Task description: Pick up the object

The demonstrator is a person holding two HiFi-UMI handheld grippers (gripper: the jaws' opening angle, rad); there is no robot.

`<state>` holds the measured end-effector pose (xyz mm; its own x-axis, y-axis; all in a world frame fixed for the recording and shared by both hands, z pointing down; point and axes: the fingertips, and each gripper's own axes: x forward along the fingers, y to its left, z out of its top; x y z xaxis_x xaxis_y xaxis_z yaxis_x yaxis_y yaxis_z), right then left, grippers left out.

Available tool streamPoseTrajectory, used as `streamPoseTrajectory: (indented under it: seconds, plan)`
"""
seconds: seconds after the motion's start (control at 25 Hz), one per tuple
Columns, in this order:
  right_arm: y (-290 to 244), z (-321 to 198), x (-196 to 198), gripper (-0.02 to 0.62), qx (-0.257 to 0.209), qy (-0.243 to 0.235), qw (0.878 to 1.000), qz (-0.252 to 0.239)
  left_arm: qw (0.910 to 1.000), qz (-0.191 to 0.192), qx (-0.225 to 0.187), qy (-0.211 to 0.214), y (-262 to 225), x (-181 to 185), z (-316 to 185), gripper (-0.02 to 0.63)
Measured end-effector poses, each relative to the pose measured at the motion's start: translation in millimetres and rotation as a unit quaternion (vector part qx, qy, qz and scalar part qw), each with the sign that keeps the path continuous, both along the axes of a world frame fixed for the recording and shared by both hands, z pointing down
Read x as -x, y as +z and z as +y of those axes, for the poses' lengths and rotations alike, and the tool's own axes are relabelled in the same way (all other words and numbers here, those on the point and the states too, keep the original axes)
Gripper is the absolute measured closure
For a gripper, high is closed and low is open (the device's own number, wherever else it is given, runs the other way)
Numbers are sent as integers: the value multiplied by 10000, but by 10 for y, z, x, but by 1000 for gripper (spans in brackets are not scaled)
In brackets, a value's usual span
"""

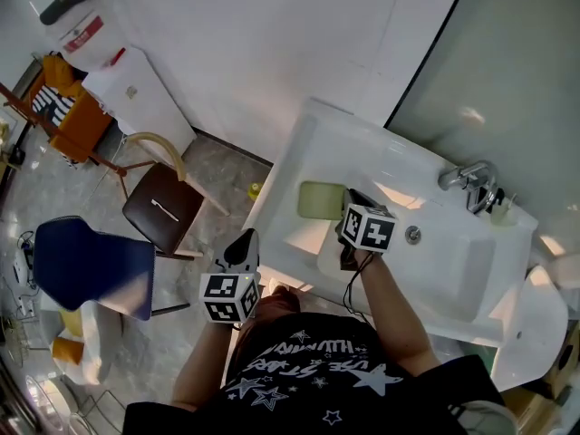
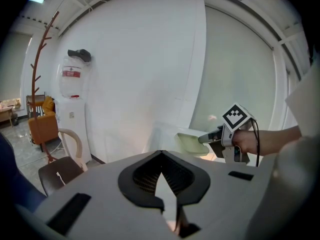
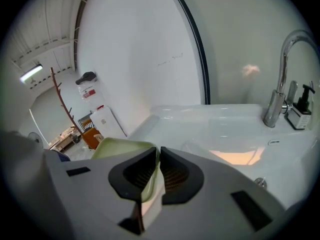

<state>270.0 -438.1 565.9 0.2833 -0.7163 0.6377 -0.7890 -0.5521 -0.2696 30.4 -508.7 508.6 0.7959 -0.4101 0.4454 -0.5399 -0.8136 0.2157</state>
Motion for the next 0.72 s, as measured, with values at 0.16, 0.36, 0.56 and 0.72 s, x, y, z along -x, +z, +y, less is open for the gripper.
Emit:
streamPoseTrajectory:
  seconds: [0.16,0.36,0.56,0.72]
  plan:
    - [-105,322,103,561,-68,-225,9997,87,9998,64,-152,-108,-123,91,388,590]
    - [-160,792,209,563,-200,-471,9986,132,9988,145,-289,-359,-171,229,937,590]
    - [-128,1287,330,563,-310,-732,9968,110,9975,134,-321,-608,-71,375,1557,590]
    - [-124,1687,428,563,-413,-1013,9940,86,9954,73,-315,-902,22,501,2069,590]
